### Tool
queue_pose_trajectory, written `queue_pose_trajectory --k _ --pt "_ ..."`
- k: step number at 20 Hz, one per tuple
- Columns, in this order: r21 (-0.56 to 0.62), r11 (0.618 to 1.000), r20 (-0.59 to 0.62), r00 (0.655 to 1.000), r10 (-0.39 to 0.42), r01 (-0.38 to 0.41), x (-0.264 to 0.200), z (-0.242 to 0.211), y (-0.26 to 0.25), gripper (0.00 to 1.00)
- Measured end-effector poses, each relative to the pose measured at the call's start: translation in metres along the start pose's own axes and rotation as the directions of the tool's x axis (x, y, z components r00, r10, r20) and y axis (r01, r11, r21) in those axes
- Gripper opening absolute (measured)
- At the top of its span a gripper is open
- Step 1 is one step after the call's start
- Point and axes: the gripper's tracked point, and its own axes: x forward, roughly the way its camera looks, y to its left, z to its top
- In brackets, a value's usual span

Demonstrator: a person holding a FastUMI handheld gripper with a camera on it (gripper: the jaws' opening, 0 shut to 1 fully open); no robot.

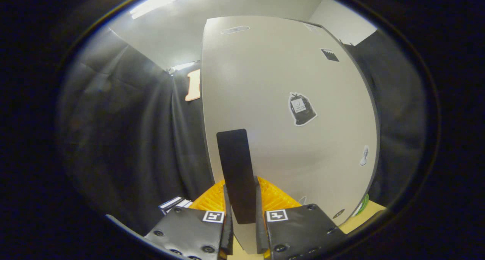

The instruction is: Open the shoe cabinet door, grab the shoes and put them into the shoe cabinet, then close the shoe cabinet door.

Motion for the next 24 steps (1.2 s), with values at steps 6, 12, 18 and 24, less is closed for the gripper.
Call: queue_pose_trajectory --k 6,12,18,24 --pt "-0.019 0.998 0.007 0.998 0.065 -0.065 -0.03 0.007 -0.008 0.19" --pt "-0.048 0.99 0.006 0.991 0.135 -0.134 -0.068 0.015 -0.024 0.19" --pt "-0.056 0.985 0.001 0.987 0.161 -0.16 -0.108 0.024 -0.05 0.19" --pt "-0.043 0.99 0.004 0.991 0.132 -0.131 -0.145 0.032 -0.088 0.19"
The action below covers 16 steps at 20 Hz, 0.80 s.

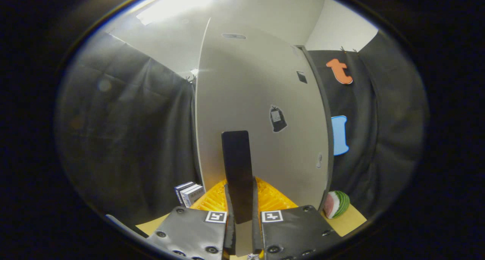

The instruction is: Open the shoe cabinet door, grab the shoes and put them into the shoe cabinet, then close the shoe cabinet door.

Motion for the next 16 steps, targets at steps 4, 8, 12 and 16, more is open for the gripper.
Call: queue_pose_trajectory --k 4,8,12,16 --pt "0.005 0.999 0.005 0.999 -0.042 0.042 -0.028 0.005 -0.028 0.19" --pt "-0.008 0.996 0.013 0.996 -0.094 0.094 -0.052 0.01 -0.058 0.18" --pt "-0.044 0.985 0.02 0.986 -0.165 0.166 -0.07 0.012 -0.09 0.15" --pt "-0.061 0.975 0.03 0.977 -0.212 0.213 -0.084 0.014 -0.111 0.12"
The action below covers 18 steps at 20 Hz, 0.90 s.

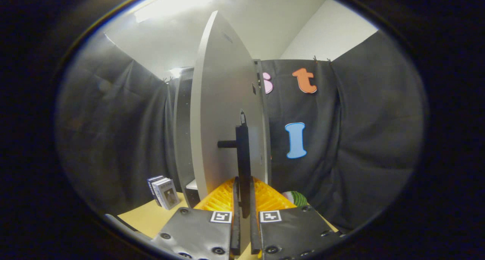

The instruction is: Open the shoe cabinet door, grab the shoes and put them into the shoe cabinet, then close the shoe cabinet door.

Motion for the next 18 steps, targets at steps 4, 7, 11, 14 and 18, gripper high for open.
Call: queue_pose_trajectory --k 4,7,11,14,18 --pt "0.013 0.998 0.002 0.998 -0.062 0.061 -0.007 0.003 -0.028 0.13" --pt "0.01 0.993 0.009 0.993 -0.115 0.114 -0.013 0.004 -0.045 0.12" --pt "0.005 0.985 0.032 0.984 -0.175 0.175 -0.028 0.013 -0.063 0.1" --pt "-0.021 0.973 0.087 0.969 -0.229 0.232 -0.043 0.025 -0.078 0.09" --pt "-0.085 0.972 0.163 0.966 -0.201 0.217 -0.059 0.04 -0.054 0.07"
